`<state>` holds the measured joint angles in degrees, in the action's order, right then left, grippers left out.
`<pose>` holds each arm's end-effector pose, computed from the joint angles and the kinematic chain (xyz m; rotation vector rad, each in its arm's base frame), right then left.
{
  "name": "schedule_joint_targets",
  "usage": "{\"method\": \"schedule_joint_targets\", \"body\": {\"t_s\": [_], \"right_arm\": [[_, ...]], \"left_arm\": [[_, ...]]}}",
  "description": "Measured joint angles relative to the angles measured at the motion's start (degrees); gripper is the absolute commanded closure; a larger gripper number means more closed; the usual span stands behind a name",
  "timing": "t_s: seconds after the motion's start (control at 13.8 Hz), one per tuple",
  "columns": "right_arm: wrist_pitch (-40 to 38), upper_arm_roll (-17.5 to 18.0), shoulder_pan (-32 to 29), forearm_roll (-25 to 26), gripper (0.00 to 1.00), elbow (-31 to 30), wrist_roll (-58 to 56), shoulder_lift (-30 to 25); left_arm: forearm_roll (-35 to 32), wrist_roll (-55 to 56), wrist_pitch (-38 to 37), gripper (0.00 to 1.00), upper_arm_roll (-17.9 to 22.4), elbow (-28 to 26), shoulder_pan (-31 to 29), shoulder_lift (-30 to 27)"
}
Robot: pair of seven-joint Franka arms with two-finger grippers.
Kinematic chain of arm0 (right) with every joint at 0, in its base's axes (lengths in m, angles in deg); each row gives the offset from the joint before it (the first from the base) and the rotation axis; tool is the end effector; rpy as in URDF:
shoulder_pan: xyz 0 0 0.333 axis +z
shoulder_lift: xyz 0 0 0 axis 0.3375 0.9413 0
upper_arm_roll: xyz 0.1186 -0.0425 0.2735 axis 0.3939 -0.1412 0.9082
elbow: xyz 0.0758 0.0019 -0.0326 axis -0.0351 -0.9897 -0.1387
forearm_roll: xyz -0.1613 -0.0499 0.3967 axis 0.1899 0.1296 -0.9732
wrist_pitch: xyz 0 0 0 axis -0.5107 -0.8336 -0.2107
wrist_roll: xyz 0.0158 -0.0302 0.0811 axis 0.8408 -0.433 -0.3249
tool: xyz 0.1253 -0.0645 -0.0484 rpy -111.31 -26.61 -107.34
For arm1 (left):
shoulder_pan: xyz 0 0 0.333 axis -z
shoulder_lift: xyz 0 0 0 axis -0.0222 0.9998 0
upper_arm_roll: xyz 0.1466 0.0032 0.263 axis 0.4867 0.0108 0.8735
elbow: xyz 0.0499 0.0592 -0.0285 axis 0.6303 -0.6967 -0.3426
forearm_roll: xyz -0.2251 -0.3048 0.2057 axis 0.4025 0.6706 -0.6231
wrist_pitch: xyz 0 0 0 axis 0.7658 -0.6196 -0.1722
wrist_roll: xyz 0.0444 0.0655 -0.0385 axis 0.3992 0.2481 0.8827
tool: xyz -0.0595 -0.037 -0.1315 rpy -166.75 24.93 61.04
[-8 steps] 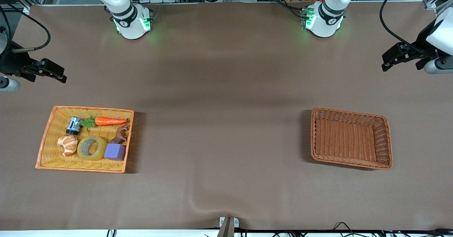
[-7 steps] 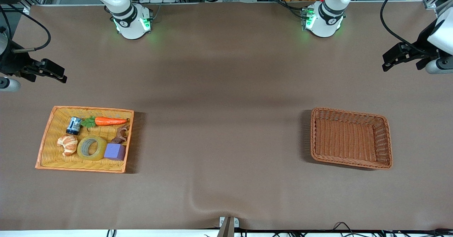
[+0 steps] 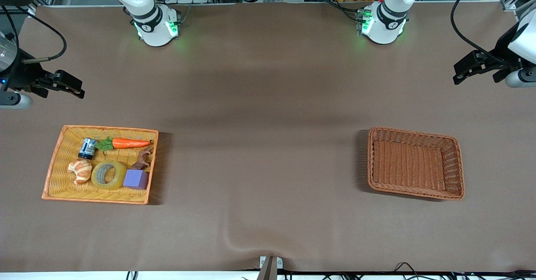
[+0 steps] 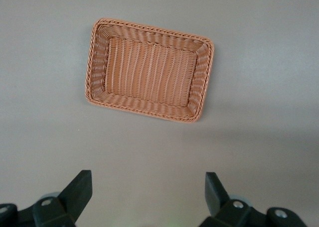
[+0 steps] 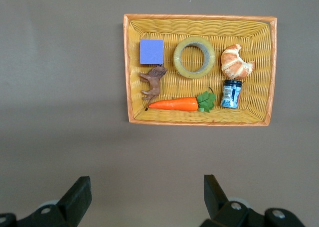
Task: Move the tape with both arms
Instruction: 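Move the right gripper toward the yellow tray of objects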
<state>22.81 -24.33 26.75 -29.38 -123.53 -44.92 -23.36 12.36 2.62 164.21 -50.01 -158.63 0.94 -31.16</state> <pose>0.5942 0.0220 0.5560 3.1372 -0.0517 -0.0749 0.5767 -0.0485 0.5965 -3.1229 -0.0671 -0.0178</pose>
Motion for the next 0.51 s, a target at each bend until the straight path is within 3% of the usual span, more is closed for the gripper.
{"method": "schedule_joint_targets", "body": {"t_s": [0.51], "right_arm": [[-0.1,-0.6,-0.1,0.0,0.00,-0.6,0.0,3.2]], "left_arm": [[0.0,-0.2,0.0,0.00,-0.2,0.0,0.1,0.1]]}}
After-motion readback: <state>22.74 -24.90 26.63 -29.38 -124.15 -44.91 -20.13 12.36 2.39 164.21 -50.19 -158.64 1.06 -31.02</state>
